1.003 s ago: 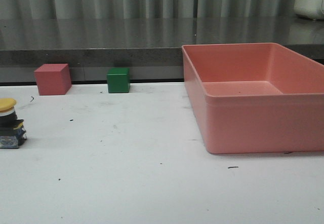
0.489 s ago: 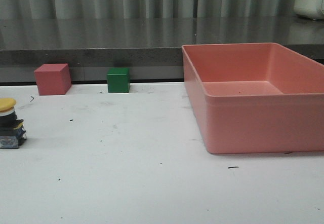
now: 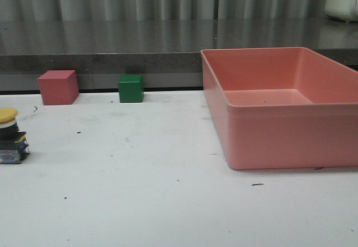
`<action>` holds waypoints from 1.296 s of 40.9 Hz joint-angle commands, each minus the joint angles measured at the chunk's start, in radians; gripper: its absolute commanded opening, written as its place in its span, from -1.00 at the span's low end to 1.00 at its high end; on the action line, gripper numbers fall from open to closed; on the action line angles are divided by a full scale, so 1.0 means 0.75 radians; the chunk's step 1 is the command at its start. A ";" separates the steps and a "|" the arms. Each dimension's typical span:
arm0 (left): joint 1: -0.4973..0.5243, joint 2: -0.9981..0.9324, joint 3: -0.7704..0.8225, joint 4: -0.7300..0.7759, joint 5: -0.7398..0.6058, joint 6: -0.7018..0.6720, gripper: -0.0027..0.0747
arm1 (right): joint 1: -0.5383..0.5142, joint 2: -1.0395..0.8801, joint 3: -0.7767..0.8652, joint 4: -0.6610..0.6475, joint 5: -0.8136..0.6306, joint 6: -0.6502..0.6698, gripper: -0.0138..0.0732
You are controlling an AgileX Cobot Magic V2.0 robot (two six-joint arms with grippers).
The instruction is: Place and stand button with both arms
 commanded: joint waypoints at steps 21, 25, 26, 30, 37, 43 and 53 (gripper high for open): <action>-0.001 -0.045 0.013 -0.015 -0.184 -0.015 -0.98 | -0.003 0.006 -0.032 -0.003 -0.093 -0.008 -0.84; 0.062 -0.127 0.129 0.052 -0.355 -0.015 -0.98 | -0.003 0.006 -0.032 -0.003 -0.093 -0.008 -0.84; 0.085 -0.157 0.159 0.067 -0.396 -0.015 -0.98 | -0.003 0.006 -0.032 -0.003 -0.093 -0.008 -0.84; 0.171 -0.275 0.332 0.087 -0.562 -0.015 -0.98 | -0.003 0.006 -0.032 -0.003 -0.093 -0.008 -0.84; 0.343 -0.457 0.649 0.125 -0.860 -0.015 -0.98 | -0.003 0.006 -0.032 -0.003 -0.093 -0.008 -0.84; 0.431 -0.567 0.861 0.077 -1.003 -0.015 -0.98 | -0.003 0.006 -0.032 -0.003 -0.093 -0.008 -0.84; 0.431 -0.646 1.061 -0.005 -1.257 -0.015 -0.98 | -0.003 0.006 -0.032 -0.003 -0.092 -0.008 -0.84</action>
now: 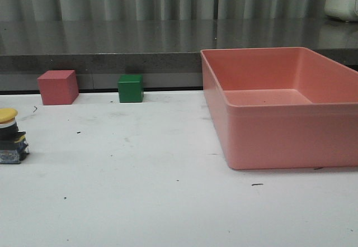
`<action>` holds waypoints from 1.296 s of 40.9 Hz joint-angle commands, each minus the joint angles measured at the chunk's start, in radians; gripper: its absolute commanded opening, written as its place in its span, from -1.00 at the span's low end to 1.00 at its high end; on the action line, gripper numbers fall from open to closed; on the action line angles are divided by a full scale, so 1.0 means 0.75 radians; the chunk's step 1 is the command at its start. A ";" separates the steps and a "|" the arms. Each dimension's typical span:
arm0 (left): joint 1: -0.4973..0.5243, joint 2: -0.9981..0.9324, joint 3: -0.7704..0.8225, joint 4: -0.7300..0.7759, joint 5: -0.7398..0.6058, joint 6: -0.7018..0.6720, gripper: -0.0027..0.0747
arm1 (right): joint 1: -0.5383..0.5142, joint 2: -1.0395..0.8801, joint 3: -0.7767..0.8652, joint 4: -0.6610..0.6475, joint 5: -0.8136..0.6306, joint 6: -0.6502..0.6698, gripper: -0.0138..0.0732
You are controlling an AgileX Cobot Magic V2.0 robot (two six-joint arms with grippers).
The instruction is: Place and stand button with both arms
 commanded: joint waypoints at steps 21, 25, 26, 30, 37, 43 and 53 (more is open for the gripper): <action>0.000 -0.031 0.022 -0.005 -0.241 -0.013 -0.98 | -0.003 0.006 -0.032 -0.003 -0.090 -0.008 -0.84; 0.000 -0.031 0.022 -0.005 -0.241 -0.013 -0.98 | -0.003 0.006 -0.032 -0.003 -0.090 -0.008 -0.84; 0.000 -0.031 0.022 -0.005 -0.241 -0.013 -0.98 | -0.003 0.006 -0.032 -0.003 -0.090 -0.008 -0.84; 0.000 -0.031 0.022 0.007 -0.241 -0.013 -0.98 | -0.003 0.006 -0.032 -0.003 -0.090 -0.008 -0.84; -0.038 -0.031 0.022 0.007 -0.263 0.078 -0.98 | -0.003 0.006 -0.032 -0.003 -0.090 -0.008 -0.84; -0.058 -0.031 0.022 0.007 -0.310 0.082 -0.98 | -0.003 0.006 -0.032 -0.003 -0.090 -0.008 -0.84; -0.058 -0.031 0.022 0.007 -0.314 0.082 -0.98 | -0.003 0.006 -0.032 -0.003 -0.090 -0.008 -0.84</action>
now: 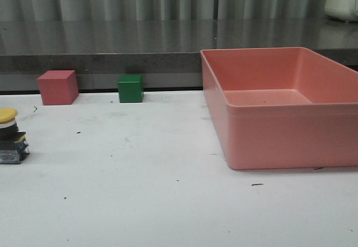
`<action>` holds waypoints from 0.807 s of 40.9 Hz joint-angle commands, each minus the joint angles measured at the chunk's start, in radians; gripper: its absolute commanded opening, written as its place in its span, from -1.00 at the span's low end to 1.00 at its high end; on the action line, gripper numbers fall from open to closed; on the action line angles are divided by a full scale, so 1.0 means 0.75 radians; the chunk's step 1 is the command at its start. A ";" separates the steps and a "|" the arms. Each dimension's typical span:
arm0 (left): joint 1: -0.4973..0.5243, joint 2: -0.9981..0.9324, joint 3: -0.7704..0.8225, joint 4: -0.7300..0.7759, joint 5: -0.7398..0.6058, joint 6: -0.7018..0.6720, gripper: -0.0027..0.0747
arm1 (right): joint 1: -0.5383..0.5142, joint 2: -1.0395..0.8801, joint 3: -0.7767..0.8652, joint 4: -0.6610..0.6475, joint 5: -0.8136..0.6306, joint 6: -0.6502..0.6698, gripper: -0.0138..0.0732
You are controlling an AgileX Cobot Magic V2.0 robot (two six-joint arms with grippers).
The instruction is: Place and stand button with both arms
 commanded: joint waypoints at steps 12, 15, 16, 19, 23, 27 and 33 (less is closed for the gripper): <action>-0.010 -0.031 0.022 0.000 -0.116 0.003 -0.98 | -0.003 0.006 -0.037 -0.003 -0.093 -0.008 -0.84; -0.010 -0.031 0.022 0.000 -0.116 0.003 -0.98 | -0.003 0.006 -0.037 -0.003 -0.093 -0.008 -0.84; -0.010 -0.031 0.022 0.000 -0.116 0.003 -0.98 | -0.003 0.006 -0.037 -0.003 -0.093 -0.008 -0.84; -0.010 -0.031 0.022 0.000 -0.116 0.003 -0.98 | -0.003 0.006 -0.037 -0.003 -0.093 -0.008 -0.84; -0.010 -0.031 0.022 0.000 -0.116 0.003 -0.98 | -0.003 0.006 -0.037 -0.003 -0.093 -0.008 -0.84; -0.010 -0.031 0.022 0.000 -0.116 0.003 -0.98 | -0.003 0.006 -0.037 -0.003 -0.093 -0.008 -0.84; -0.010 -0.031 0.022 0.000 -0.116 0.003 -0.98 | -0.011 -0.032 -0.001 -0.018 -0.109 -0.008 -0.84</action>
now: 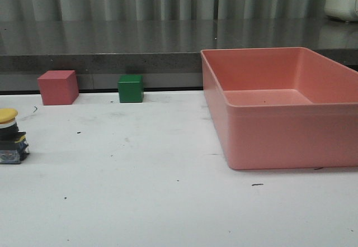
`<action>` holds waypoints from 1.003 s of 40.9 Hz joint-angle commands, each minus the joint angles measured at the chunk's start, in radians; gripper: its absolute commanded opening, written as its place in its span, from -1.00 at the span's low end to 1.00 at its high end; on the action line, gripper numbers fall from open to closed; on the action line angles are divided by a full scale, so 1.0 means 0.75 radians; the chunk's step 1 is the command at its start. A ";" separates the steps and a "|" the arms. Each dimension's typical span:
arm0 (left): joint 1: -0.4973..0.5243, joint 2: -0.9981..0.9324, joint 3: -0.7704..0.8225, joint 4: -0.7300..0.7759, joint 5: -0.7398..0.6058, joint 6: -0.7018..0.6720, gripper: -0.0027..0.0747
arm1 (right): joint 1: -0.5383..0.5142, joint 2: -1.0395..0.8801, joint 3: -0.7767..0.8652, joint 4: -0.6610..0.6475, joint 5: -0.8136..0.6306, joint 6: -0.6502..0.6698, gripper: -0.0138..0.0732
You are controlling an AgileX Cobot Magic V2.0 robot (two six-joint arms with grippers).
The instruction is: Place and stand button with both arms
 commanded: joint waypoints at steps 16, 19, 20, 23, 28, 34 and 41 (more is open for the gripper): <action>-0.010 -0.031 0.022 0.000 -0.113 0.002 -0.98 | -0.450 -0.357 0.524 0.076 -0.655 -0.008 -0.84; -0.010 -0.031 0.022 0.000 -0.113 0.002 -0.98 | -0.534 -0.439 0.629 0.078 -0.763 -0.008 -0.84; -0.010 -0.031 0.022 0.000 -0.113 0.002 -0.98 | -0.558 -0.468 0.654 0.078 -0.788 -0.008 -0.84; -0.010 -0.031 0.022 0.000 -0.113 0.002 -0.98 | -0.648 -0.531 0.733 0.079 -0.865 -0.008 -0.84; -0.010 -0.031 0.022 0.000 -0.113 0.002 -0.98 | -0.796 -0.600 0.828 0.101 -0.958 -0.008 -0.84; -0.010 -0.031 0.022 0.000 -0.113 0.002 -0.98 | -0.924 -0.611 0.927 0.101 -1.113 -0.008 -0.84; -0.010 -0.031 0.022 0.000 -0.113 0.002 -0.98 | -0.985 -0.611 0.932 0.101 -1.146 -0.008 -0.84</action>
